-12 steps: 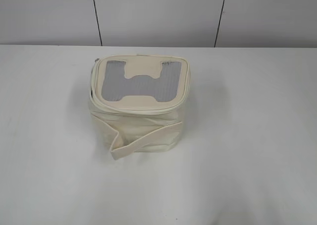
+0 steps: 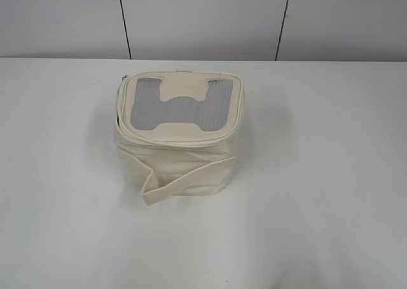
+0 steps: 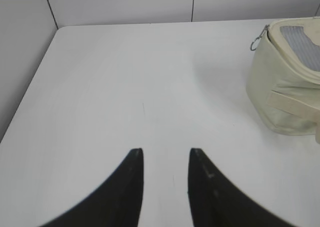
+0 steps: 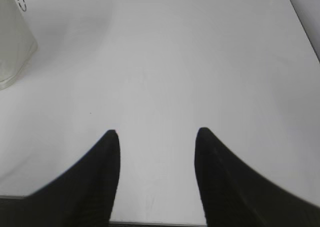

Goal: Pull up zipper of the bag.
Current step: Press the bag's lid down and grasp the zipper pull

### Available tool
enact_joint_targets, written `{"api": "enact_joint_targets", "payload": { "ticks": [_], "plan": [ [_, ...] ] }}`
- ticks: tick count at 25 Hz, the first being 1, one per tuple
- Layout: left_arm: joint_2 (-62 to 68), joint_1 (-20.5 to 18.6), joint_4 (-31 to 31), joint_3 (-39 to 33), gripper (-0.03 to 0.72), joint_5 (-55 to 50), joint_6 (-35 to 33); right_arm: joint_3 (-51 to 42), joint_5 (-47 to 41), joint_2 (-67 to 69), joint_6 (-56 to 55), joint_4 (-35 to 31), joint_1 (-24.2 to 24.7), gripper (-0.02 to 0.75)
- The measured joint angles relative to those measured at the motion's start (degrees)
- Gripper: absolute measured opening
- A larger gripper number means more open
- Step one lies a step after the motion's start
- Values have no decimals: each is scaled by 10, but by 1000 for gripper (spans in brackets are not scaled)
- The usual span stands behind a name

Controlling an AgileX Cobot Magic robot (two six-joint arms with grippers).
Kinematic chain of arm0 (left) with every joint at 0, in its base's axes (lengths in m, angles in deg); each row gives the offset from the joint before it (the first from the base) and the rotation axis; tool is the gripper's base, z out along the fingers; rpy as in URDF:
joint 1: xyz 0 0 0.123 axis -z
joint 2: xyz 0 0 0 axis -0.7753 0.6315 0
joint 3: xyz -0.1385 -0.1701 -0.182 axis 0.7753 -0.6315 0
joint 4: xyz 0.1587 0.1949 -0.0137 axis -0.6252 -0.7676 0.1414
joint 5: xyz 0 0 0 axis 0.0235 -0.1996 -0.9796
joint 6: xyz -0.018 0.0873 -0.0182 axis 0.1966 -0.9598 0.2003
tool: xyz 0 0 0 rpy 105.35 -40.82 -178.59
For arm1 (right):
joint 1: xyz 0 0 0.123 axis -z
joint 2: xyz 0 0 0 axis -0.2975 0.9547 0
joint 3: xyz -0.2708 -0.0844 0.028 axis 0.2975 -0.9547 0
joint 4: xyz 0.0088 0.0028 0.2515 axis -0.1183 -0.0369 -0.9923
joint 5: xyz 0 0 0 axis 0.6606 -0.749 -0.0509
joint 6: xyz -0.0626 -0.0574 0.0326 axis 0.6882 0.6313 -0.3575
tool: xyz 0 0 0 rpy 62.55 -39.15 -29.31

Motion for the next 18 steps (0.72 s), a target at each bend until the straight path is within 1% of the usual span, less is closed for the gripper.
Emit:
{"api": "enact_joint_targets", "payload": {
  "ticks": [8,12,15,16,18],
  "plan": [
    [0,0,0,0,238,0,0,0,0,0,0,-1,0,391],
    [0,0,0,0,238,0,0,0,0,0,0,-12,0,391],
    [0,0,0,0,238,0,0,4,8,3,6,-37,0,391],
    [0,0,0,0,238,0,0,8,16,14,18,-57,0,391],
    [0,0,0,0,238,0,0,19,48,61,59,-118,0,391]
  ]
}}
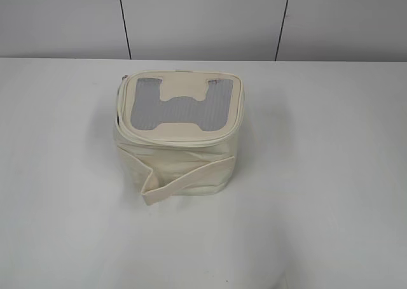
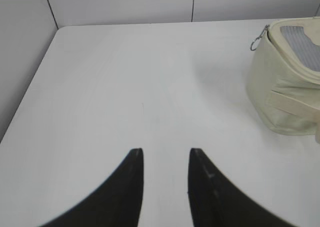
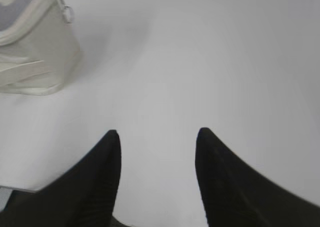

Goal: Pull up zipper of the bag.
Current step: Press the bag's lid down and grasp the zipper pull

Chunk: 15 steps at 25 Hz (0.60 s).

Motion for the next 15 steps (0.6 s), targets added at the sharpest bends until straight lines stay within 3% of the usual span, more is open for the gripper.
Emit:
{"api": "enact_joint_targets", "payload": {
  "ticks": [7,10,12,15],
  "plan": [
    [0,0,0,0,238,0,0,55,189,353,333,-292,0,391],
    [0,0,0,0,238,0,0,137,208,548,515,-419,-1,391],
    [0,0,0,0,238,0,0,213,202,675,587,-468,-11,391],
    [0,0,0,0,238,0,0,365,175,839,634,-486,-38,391]
  ]
}}
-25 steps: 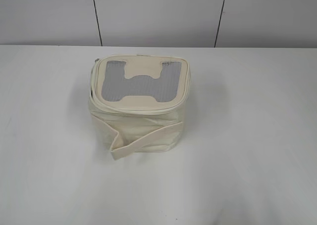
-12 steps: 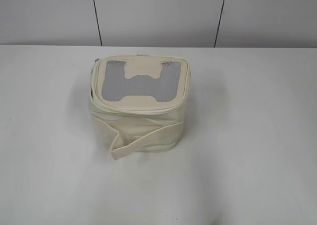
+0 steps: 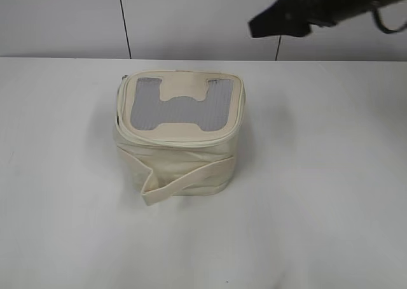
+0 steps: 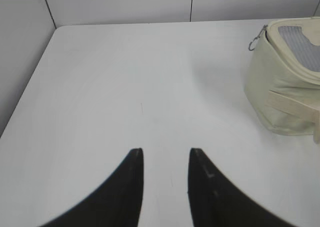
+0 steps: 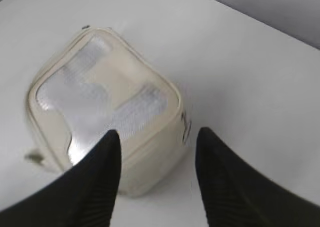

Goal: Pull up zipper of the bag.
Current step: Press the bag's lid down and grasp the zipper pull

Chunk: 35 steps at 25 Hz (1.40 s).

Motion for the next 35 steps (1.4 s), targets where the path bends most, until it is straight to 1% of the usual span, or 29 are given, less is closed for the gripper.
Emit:
{"api": "enact_joint_targets", "payload": {
  "ticks": [4,6,10,14,19,20,21,22,23,24,25,27,29,31,34,35],
  "plan": [
    [0,0,-3,0,238,0,0,203,-64,181,12,1,-41,391],
    [0,0,-3,0,238,0,0,289,-101,251,5,1,-59,391],
    [0,0,-3,0,240,0,0,421,-151,361,-30,19,-88,391],
    [0,0,-3,0,241,0,0,480,-174,425,-54,29,-113,391],
    [1,0,0,0,243,0,0,489,-174,459,-73,44,-125,388],
    [6,0,0,1,243,1,0,489,-174,463,-77,48,-125,365],
    [13,0,4,2,243,4,-2,490,-175,465,-81,50,-126,309],
    [25,0,10,5,243,11,-9,490,-178,465,-81,50,-126,235],
    [41,0,23,10,243,19,-24,491,-182,465,-82,53,-126,137],
    [58,0,41,14,243,35,-40,491,-187,465,-82,54,-126,82],
    [82,0,62,20,243,57,-64,491,-189,466,-83,54,-126,60],
    [144,0,105,27,249,116,-123,493,-196,466,-83,55,-126,59],
    [217,0,153,27,268,193,-209,493,-204,466,-83,55,-126,59],
    [312,0,223,28,312,259,-316,494,-210,466,-83,55,-126,59],
    [466,0,361,41,405,333,-532,494,-215,466,-83,55,-126,57],
    [524,0,406,52,419,340,-583,494,-216,466,-83,55,-126,57]
  ]
}}
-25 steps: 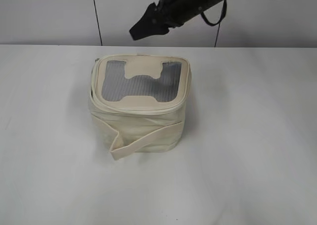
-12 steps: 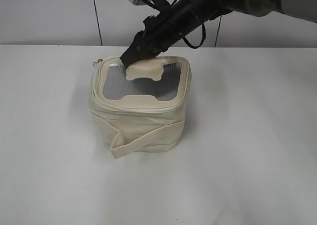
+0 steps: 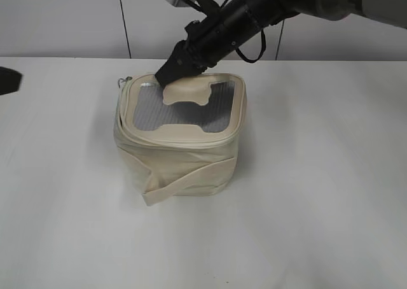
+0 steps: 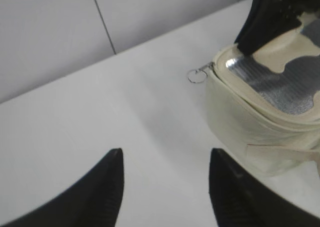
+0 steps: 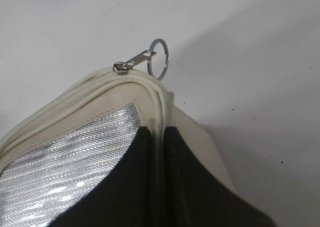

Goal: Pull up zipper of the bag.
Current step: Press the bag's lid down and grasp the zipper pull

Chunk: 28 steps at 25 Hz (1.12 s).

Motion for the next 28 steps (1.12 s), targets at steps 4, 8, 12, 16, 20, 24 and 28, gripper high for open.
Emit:
{"api": "enact_joint_targets", "payload": {
  "ticks": [4,8,12,16,20,24,28],
  "plan": [
    [207,0,107,110,439,-79,-124,1,-7,0,0,-1,0,57],
    [377,0,148,253,439,-190,-210,1,-9,0,0,-1,0,57],
    [471,0,131,341,438,-208,-297,1,-10,0,0,-1,0,56],
    [522,0,118,368,437,-195,-399,1,-10,0,0,-2,0,56],
    [554,0,128,369,416,-160,-495,1,-11,1,0,-5,0,56],
    [564,7,154,369,410,-142,-553,1,-11,1,0,-5,0,55],
    [564,29,172,369,407,-123,-584,1,-11,1,0,-5,0,55]
  ]
}}
